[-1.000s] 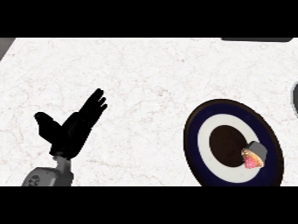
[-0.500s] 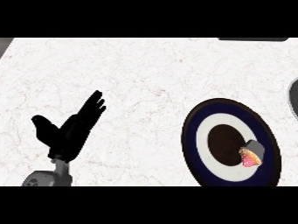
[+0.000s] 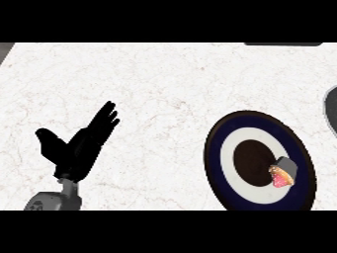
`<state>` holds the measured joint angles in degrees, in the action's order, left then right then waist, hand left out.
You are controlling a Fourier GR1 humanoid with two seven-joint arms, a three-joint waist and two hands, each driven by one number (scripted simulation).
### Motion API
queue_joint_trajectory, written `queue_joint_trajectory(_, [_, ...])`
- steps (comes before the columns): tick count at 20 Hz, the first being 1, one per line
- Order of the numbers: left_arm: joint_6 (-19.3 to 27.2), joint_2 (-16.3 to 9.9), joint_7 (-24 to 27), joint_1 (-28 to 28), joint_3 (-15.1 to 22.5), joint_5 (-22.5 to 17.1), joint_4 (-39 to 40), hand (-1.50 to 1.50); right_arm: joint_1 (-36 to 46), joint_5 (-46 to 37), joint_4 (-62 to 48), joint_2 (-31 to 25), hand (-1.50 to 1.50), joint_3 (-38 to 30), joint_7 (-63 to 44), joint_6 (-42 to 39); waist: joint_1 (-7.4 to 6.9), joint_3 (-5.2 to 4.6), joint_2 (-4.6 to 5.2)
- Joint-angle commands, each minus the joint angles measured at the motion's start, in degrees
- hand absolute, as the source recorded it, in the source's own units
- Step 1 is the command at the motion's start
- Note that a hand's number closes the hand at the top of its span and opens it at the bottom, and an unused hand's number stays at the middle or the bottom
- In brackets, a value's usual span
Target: Pick the eggplant from the plate and place it in the pan
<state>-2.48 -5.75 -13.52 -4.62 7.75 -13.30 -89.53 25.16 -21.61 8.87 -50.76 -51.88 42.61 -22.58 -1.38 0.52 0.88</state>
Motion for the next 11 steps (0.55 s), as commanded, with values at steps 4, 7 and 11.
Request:
queue_joint_trajectory(4, [-1.23,-0.86,0.53,1.4,-1.05,-0.79,0.45,0.0,-7.18,0.49,1.32,-3.03,-1.5,0.73,7.58,-10.86,0.68,0.06,-0.18])
queue_joint_trajectory(7, [1.36,1.16,-0.97,-0.2,0.28,0.8,0.07,0.0,-9.94,1.16,1.73,-1.91,-1.5,0.85,9.53,-11.25,1.13,-0.01,-0.47])
queue_joint_trajectory(11, [-0.47,0.6,3.12,0.94,-0.65,0.88,2.84,0.0,-8.95,1.63,2.75,-2.67,-1.5,1.71,8.25,-12.37,0.89,-0.13,-0.43])
